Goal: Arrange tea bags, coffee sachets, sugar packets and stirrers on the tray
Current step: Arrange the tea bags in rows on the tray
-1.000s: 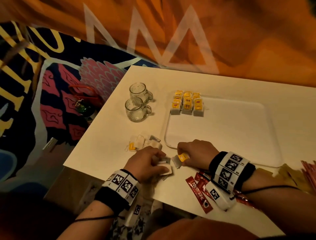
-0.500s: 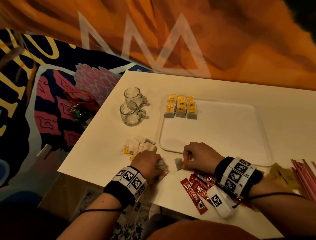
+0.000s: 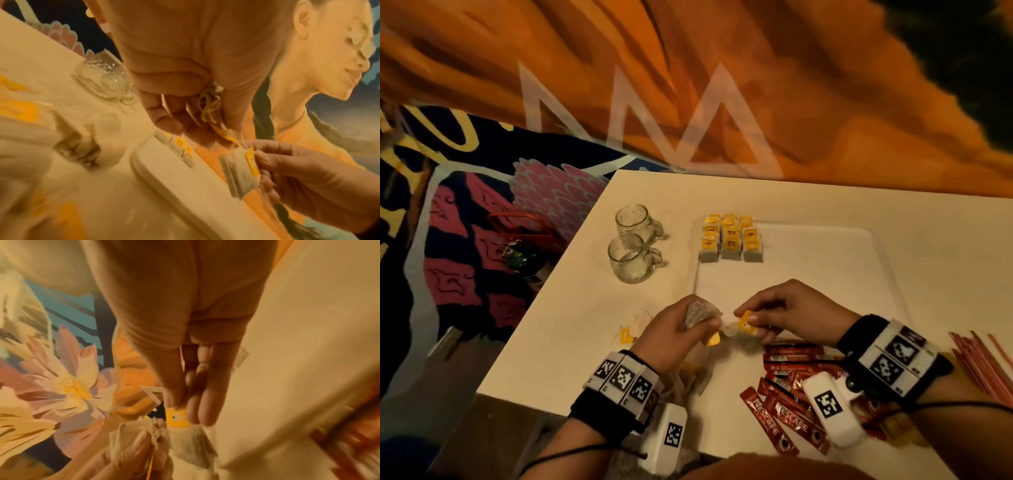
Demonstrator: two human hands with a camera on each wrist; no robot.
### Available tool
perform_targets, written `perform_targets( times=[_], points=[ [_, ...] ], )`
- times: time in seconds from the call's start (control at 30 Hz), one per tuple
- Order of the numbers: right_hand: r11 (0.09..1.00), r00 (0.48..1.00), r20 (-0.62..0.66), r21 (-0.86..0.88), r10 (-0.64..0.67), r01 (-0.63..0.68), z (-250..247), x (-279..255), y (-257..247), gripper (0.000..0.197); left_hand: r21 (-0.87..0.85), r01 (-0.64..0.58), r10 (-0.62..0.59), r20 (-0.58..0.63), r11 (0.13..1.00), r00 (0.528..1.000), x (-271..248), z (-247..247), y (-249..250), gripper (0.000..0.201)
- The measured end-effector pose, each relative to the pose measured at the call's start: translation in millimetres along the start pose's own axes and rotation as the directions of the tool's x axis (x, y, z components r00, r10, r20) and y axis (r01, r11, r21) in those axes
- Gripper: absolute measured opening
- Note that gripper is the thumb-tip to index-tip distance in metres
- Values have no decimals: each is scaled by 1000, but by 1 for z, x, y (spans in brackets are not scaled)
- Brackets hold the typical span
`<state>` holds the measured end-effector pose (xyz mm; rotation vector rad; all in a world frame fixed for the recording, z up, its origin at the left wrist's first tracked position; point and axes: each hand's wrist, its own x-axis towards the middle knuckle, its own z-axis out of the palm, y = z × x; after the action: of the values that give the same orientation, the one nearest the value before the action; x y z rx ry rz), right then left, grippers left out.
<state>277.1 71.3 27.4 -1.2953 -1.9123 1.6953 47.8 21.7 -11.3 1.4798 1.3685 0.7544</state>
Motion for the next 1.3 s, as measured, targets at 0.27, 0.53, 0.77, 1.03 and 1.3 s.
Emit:
perform_targets(
  times=[0.27, 0.53, 0.77, 1.03, 1.3],
  points=[
    [976, 977, -129, -161, -169, 148, -6, 8, -24, 35, -79, -75, 86, 147, 994, 985, 22, 3, 18, 26],
    [978, 952, -290, -203, -100, 41, -5, 25, -23, 8, 5, -162, 161, 57, 987, 985, 41, -1, 6, 24],
    [943, 965, -252, -332, -73, -16, -6, 65, -12, 5, -112, -45, 27, -161, 993, 987, 58, -27, -21, 20],
    [877, 994, -113, -478, -4, -51, -8, 138, -8, 9, -264, 101, -163, -223, 959, 961, 62, -39, -39, 6],
    [845, 972, -235, -518, 10, -134, -21, 184, -12, 2, -353, 178, -265, -215, 918, 940, 73, -43, -47, 26]
  ],
)
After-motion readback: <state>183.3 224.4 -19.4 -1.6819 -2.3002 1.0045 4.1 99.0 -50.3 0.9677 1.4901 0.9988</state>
